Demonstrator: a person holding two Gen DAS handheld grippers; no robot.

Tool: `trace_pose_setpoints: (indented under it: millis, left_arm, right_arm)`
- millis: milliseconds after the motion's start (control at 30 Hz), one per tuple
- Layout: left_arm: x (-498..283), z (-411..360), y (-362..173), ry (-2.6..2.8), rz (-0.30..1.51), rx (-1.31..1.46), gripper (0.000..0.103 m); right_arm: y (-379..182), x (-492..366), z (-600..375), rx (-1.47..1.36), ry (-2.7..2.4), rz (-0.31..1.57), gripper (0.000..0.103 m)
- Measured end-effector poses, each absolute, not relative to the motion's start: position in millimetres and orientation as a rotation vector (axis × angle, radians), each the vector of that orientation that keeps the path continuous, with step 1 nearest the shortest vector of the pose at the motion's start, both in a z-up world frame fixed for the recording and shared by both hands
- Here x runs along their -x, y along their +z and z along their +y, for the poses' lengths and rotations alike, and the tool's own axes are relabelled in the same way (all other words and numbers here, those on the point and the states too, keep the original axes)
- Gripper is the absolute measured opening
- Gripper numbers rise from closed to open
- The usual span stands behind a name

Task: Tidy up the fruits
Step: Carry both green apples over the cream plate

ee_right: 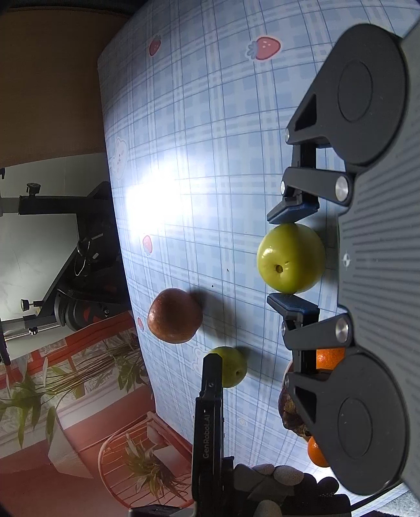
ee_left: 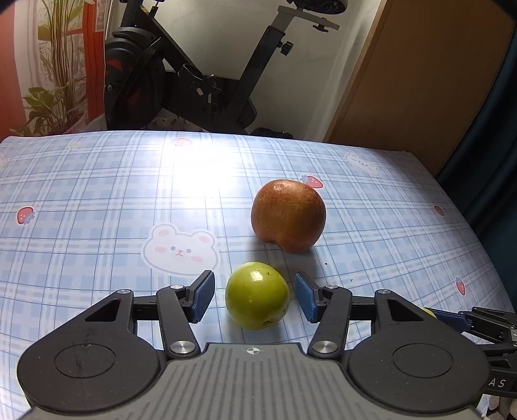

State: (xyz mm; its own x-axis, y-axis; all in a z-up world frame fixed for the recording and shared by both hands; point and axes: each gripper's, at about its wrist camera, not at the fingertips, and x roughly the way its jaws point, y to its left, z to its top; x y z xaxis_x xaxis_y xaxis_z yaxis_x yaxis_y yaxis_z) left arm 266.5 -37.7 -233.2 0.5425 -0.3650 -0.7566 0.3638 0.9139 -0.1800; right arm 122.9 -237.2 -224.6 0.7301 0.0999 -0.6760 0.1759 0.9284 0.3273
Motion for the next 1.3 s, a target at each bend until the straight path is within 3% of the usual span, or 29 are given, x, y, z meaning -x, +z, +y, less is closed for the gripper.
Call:
trace_pose_setpoints:
  millis: [67, 133, 533, 900, 1300]
  left_arm:
    - [-269, -41, -236, -0.426, 0.907, -0.011, 0.055]
    - [-270, -42, -236, -0.438, 0.906, -0.005, 0.048]
    - [-237, -26, -207, -0.445, 0.871, -0.036, 0.047]
    - [-151, 11, -158, -0.464, 0.776, -0.013, 0.047]
    - [-78, 28, -169, -0.467, 0.794, 0.003, 0.047]
  right_arm:
    - [-225, -123, -237, -0.390, -0.042, 0.753, 0.050]
    - [-225, -123, -237, -0.395, -0.039, 0.752, 0.050]
    - [-213, -108, -232, -0.411, -0.018, 0.722, 0.050]
    - [-187, -66, -206, -0.385, 0.018, 0.668, 0.050]
    - [-178, -19, -170, -0.344, 0.062, 0.670, 0.050]
